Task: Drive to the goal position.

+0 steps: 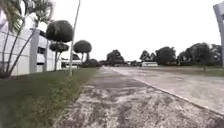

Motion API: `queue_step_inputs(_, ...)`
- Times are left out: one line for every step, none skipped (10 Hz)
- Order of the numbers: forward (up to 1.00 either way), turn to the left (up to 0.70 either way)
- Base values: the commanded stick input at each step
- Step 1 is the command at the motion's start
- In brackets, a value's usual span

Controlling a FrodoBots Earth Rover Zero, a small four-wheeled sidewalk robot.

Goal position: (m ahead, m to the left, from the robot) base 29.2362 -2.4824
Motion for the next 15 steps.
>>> queue_step_inputs(0.5, 0.0)
queue_step_inputs(0.5, 0.0)
queue_step_inputs(0.5, 0.0)
queue_step_inputs(0.5, 0.0)
queue_step_inputs(0.5, 0.0)
queue_step_inputs(0.5, 0.0)
queue_step_inputs(0.5, 0.0)
queue_step_inputs(0.5, 0.0)
queue_step_inputs(0.5, -0.29)
queue_step_inputs(0.5, -0.46)
queue_step_inputs(0.5, -0.42)
queue_step_inputs(0.5, -0.25)
queue_step_inputs(0.5, -0.06)
queue_step_inputs(0.5, -0.03)
queue_step_inputs(0.5, 0.0)
